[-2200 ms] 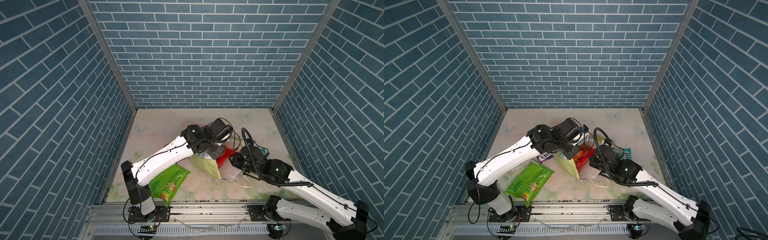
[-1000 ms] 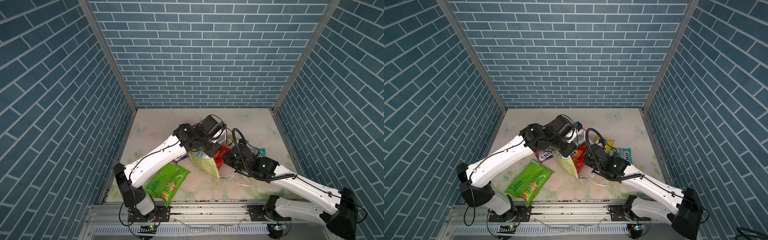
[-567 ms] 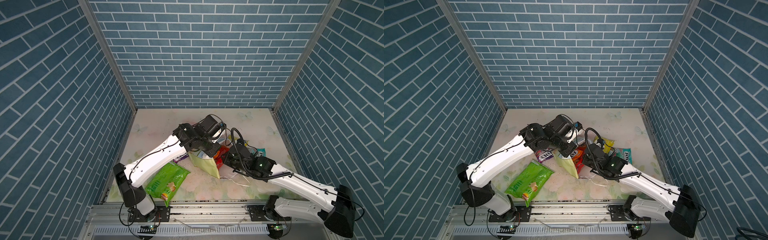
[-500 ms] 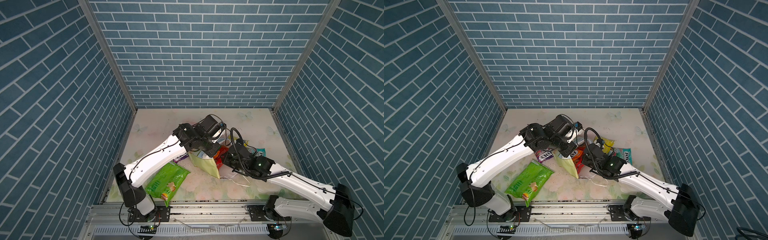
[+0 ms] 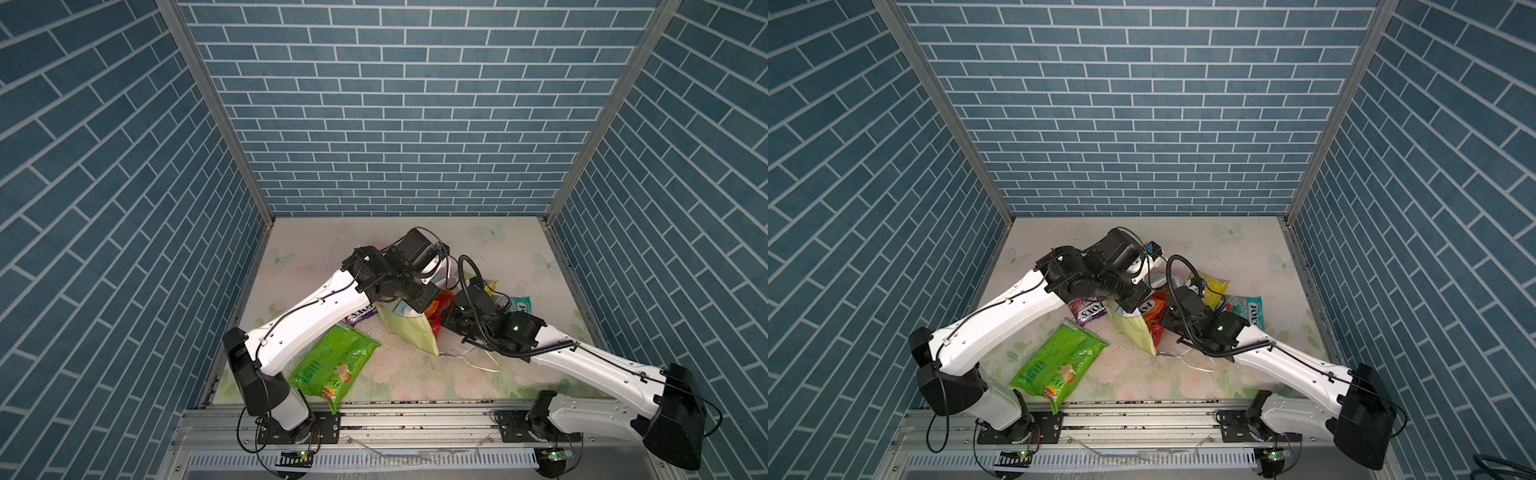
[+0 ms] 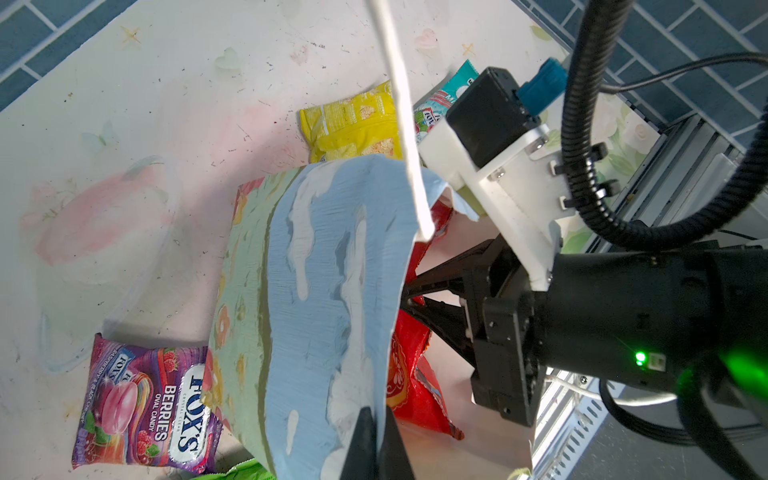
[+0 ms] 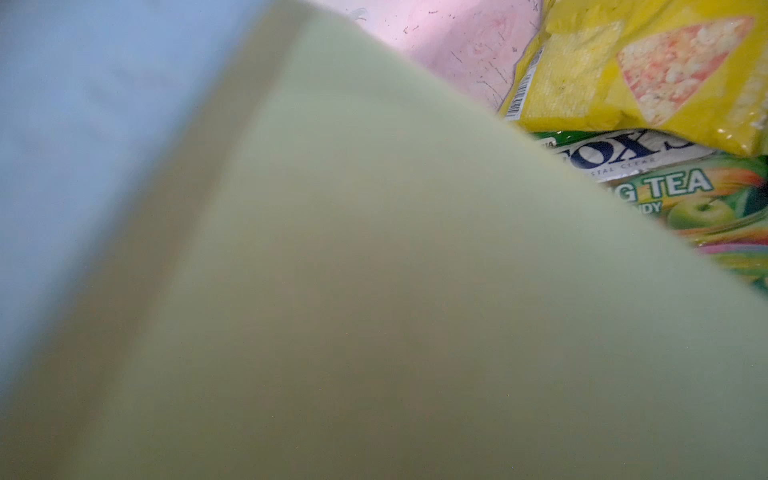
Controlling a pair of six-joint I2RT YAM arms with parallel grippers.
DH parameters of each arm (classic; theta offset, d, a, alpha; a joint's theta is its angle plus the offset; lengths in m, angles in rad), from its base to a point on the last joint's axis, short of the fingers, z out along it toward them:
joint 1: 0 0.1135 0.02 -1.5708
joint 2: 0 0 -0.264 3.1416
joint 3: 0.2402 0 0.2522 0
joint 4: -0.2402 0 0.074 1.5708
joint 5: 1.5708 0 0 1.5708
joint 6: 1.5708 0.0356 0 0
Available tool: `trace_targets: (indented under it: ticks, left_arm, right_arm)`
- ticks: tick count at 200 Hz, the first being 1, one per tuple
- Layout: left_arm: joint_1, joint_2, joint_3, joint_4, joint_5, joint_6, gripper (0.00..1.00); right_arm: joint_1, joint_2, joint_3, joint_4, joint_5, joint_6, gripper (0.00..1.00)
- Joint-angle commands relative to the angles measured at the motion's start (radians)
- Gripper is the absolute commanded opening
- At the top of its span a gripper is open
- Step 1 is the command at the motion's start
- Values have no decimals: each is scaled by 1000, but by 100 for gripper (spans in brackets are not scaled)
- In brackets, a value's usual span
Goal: Take the snacks out of the paper bag
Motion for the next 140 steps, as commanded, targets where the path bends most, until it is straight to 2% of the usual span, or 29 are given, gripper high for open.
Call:
trace_targets:
  ticks: [1, 13, 140]
  left_arm:
    - [15, -16, -20, 7, -4, -2, 0]
    - [18, -16, -21, 7, -5, 2, 0]
    - [36, -2, 11, -9, -13, 25, 0]
  right_arm:
    - [8, -12, 21, 7, 0, 0, 3]
    - [8, -15, 23, 2, 0, -2, 0]
    - [9, -135, -47, -199, -37, 38, 0]
